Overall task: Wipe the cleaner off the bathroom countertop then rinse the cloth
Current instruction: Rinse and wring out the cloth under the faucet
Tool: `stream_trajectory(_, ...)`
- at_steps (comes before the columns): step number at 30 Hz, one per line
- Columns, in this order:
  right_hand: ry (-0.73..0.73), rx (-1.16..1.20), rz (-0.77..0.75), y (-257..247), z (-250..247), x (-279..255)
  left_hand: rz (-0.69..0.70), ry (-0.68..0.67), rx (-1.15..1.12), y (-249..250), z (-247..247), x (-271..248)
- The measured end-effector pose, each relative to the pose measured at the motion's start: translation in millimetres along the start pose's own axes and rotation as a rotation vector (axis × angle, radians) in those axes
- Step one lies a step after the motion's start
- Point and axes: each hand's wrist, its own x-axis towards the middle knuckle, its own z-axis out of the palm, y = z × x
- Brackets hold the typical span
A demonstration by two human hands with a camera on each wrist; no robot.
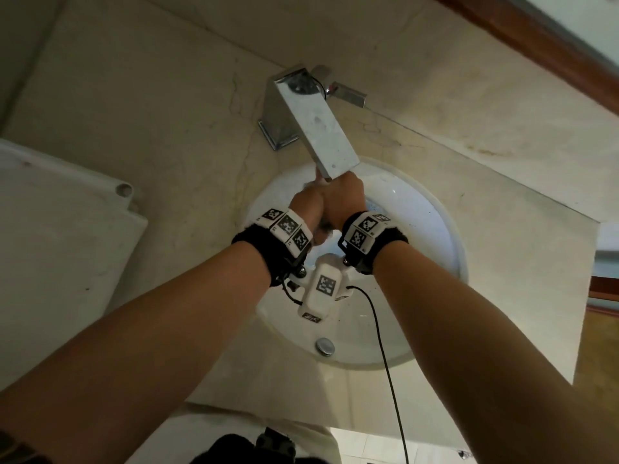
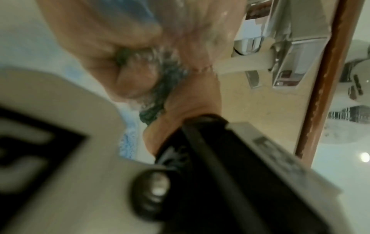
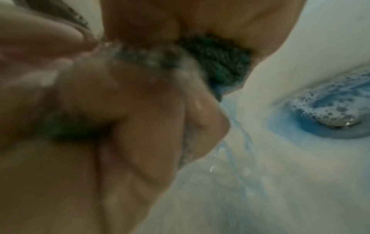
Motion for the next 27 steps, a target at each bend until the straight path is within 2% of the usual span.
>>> stream_trajectory(4, -0.036, 0.127, 0.147, 8, -4, 1, 0.069, -0.073, 0.222, -5, -2, 1)
stream_trajectory(7, -0.017, 0.214, 0.159, 10, -6, -3, 0.212, 0.001, 0.528, 0, -9, 3)
stream_trajectory(9, 0.03, 0.308, 0.164, 18, -8, -6, 0.31, 0.056, 0.574, 2, -15, 6)
stream_trajectory(11, 0.033, 0.407, 0.23, 26, -17, -11, 0.291, 0.026, 0.404, 4, -24, 7)
stream_trajectory(13, -0.032, 0.592, 0.27, 33, -25, -20, 0.227, -0.044, 0.159, 4, -33, 6)
stream_trajectory(15, -0.102, 0.7, 0.194, 39, -34, -30, 0.15, -0.124, -0.02, 4, -38, 7)
stream_trajectory(18, -0.126, 0.782, 0.001, 39, -41, -43, 0.028, -0.117, -0.097, 4, -40, 6)
stream_trajectory(20, -0.208, 0.838, -0.093, 34, -39, -48, -0.065, -0.156, -0.218, 3, -36, 2)
stream_trajectory(21, -0.214, 0.825, -0.105, 29, -37, -49, -0.108, -0.199, -0.334, 0, -32, 3)
stream_trajectory(23, -0.106, 0.659, -0.112, 23, -26, -47, -0.121, -0.286, -0.471, -6, -24, 5)
stream_trajectory(25, 0.006, 0.326, -0.17, 19, -16, -47, -0.088, -0.29, -0.473, -7, -19, 6)
stream_trajectory(27, 0.048, -0.004, -0.256, 16, -4, -46, -0.057, -0.278, -0.391, -8, -17, 11)
